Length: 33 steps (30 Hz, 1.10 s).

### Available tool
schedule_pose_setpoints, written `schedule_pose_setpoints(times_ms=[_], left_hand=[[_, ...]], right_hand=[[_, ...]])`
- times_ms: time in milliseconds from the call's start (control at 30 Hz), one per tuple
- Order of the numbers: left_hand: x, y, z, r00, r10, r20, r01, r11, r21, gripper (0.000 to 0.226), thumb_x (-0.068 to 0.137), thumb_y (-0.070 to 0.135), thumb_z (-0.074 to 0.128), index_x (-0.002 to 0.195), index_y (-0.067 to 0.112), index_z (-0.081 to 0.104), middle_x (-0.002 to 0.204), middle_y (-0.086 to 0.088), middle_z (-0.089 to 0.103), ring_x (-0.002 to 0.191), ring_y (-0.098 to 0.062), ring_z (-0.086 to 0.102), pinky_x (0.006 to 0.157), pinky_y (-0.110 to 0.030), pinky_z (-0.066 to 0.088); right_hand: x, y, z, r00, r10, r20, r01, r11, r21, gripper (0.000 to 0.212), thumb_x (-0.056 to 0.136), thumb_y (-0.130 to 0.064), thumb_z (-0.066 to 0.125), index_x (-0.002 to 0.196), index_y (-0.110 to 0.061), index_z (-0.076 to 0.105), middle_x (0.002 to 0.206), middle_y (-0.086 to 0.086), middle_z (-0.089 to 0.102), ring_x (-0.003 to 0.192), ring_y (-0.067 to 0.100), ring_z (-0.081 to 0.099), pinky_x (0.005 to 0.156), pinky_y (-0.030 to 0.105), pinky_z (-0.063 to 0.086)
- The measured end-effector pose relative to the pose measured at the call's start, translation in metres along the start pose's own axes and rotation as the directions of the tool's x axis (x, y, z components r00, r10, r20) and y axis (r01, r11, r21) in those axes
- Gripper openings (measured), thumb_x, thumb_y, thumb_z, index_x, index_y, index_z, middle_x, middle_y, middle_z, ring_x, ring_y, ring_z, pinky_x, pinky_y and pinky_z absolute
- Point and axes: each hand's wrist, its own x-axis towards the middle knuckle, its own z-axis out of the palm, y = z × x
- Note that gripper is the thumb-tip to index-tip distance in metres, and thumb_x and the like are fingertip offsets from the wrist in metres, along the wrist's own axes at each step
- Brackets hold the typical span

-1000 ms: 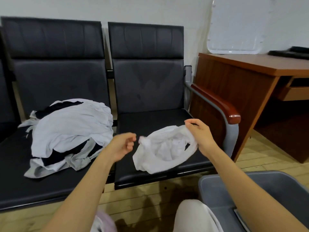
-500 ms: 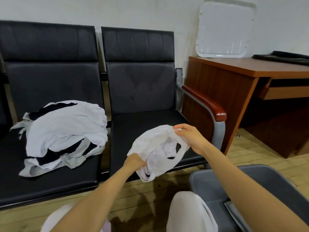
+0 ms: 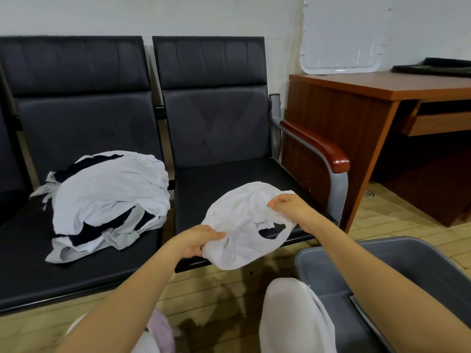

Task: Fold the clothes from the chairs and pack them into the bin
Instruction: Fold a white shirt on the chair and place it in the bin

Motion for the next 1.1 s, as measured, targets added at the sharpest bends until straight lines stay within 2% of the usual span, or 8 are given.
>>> schedule_pose_setpoints(times_ms=[167,267,333,433,633,767,933,1100], left_hand=[[-0.003,-0.011,-0.005,0.992,-0.076,-0.098,0.042,0.951,-0.307,0.024,0.083,0.001,0.070,0.104,0.005,0.060,0.105,-0.012,0.064,0.089,-0.025,0.062,0.068,-0.038,0.054],[-0.012,-0.007,-0.013,0.988,0.017,-0.154,-0.100,0.830,-0.548,0.026,0.085,0.002,0.067,0.110,0.006,0.062,0.114,-0.014,0.063,0.093,-0.027,0.063,0.073,-0.044,0.054],[-0.023,0.006,-0.018,0.973,0.142,-0.182,-0.224,0.780,-0.584,0.035,0.087,0.008,0.065,0.122,0.006,0.059,0.114,-0.013,0.064,0.099,-0.026,0.063,0.081,-0.043,0.053],[-0.051,0.054,-0.026,0.899,0.341,-0.274,-0.437,0.733,-0.521,0.037,0.094,0.005,0.055,0.129,0.015,0.053,0.116,-0.007,0.062,0.100,-0.020,0.060,0.080,-0.035,0.051],[-0.132,0.186,-0.047,0.653,0.664,-0.364,-0.747,0.490,-0.449,0.049,0.096,0.002,0.050,0.139,0.026,0.046,0.131,-0.001,0.056,0.111,-0.021,0.058,0.083,-0.037,0.051],[-0.161,0.225,-0.056,0.575,0.742,-0.345,-0.818,0.527,-0.231,0.064,0.093,-0.004,0.054,0.148,0.022,0.034,0.146,-0.002,0.044,0.120,-0.024,0.054,0.096,-0.040,0.048],[-0.164,0.233,-0.071,0.499,0.745,-0.443,-0.857,0.501,-0.122,0.057,0.093,0.002,0.056,0.143,0.023,0.042,0.140,-0.002,0.049,0.121,-0.025,0.053,0.099,-0.044,0.048],[-0.129,0.220,-0.091,0.533,0.676,-0.509,-0.777,0.629,0.022,0.046,0.089,-0.001,0.061,0.132,0.015,0.055,0.128,-0.009,0.057,0.114,-0.027,0.057,0.098,-0.041,0.050]], right_hand=[[-0.009,-0.004,-0.005,0.997,0.075,0.031,-0.071,0.993,-0.091,0.037,0.089,-0.024,0.063,0.124,-0.010,0.061,0.128,0.010,0.055,0.113,0.030,0.053,0.102,0.043,0.045],[-0.019,-0.013,-0.011,0.994,0.104,0.043,-0.101,0.992,-0.073,0.045,0.087,-0.025,0.066,0.128,-0.009,0.057,0.126,0.014,0.057,0.112,0.032,0.056,0.100,0.044,0.047],[-0.025,-0.021,-0.018,0.997,0.054,0.047,-0.058,0.994,0.089,0.031,0.085,-0.022,0.068,0.114,-0.009,0.066,0.116,0.016,0.064,0.100,0.030,0.063,0.090,0.041,0.053],[-0.038,-0.051,-0.040,0.990,-0.134,0.036,0.121,0.961,0.248,0.015,0.090,-0.014,0.063,0.104,-0.015,0.069,0.116,0.013,0.065,0.105,0.027,0.061,0.089,0.039,0.050],[-0.061,-0.162,-0.104,0.881,-0.471,-0.038,0.430,0.764,0.481,0.048,0.090,0.006,0.055,0.125,-0.027,0.055,0.125,0.003,0.057,0.112,0.023,0.058,0.085,0.039,0.053],[-0.069,-0.207,-0.123,0.857,-0.514,-0.031,0.482,0.778,0.403,0.047,0.092,0.002,0.055,0.132,-0.023,0.048,0.128,0.005,0.052,0.112,0.023,0.056,0.091,0.041,0.051],[-0.050,-0.220,-0.117,0.876,-0.465,-0.125,0.481,0.856,0.188,0.042,0.096,-0.005,0.050,0.133,-0.023,0.047,0.130,0.003,0.045,0.119,0.028,0.049,0.101,0.046,0.046],[-0.017,-0.208,-0.105,0.891,-0.454,0.011,0.443,0.874,0.200,0.049,0.088,-0.009,0.066,0.134,-0.019,0.051,0.132,0.005,0.053,0.117,0.024,0.054,0.099,0.040,0.047]])
